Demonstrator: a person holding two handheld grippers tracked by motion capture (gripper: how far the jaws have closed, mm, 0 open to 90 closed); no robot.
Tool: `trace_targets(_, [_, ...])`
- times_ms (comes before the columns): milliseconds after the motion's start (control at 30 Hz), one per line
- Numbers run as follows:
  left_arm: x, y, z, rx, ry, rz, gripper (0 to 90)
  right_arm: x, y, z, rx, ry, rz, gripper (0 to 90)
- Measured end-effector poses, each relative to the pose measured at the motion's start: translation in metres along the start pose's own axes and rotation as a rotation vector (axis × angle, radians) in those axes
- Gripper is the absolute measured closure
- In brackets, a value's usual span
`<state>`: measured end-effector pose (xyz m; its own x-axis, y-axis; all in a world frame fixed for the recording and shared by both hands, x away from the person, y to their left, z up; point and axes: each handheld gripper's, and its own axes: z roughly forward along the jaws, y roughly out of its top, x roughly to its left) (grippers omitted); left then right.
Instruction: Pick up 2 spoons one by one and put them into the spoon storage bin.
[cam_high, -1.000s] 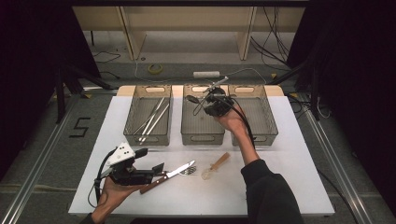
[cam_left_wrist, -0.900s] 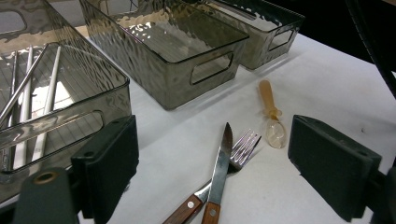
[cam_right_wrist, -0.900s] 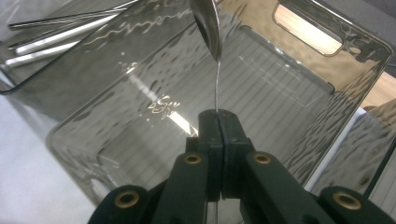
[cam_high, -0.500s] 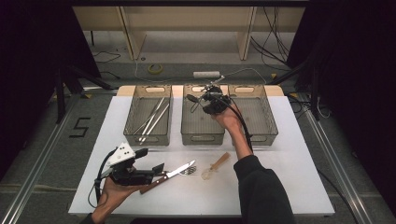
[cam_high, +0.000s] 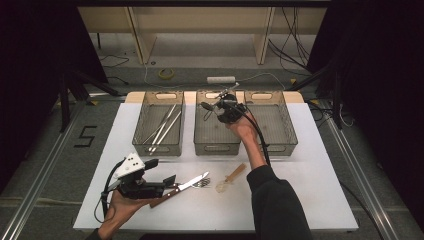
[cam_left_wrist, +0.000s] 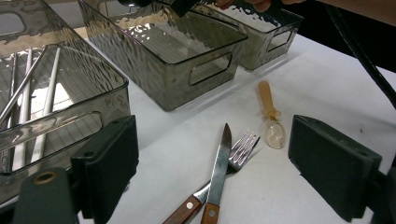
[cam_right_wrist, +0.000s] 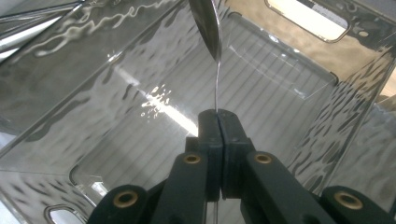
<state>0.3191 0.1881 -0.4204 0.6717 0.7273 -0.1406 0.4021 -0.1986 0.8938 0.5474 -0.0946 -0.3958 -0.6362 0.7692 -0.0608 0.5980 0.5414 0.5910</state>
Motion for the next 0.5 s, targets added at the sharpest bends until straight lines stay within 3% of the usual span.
trace_targets(200, [0.0,0.0,0.0,0.001,-0.001,0.001,15.7,0.002,0.0,0.007,0.01,0.007,-0.01,88.8])
trace_targets(500, [0.001,0.0,-0.001,-0.001,0.004,-0.001,15.7,0.002,0.001,-0.004,-0.044,0.052,0.022,65.5])
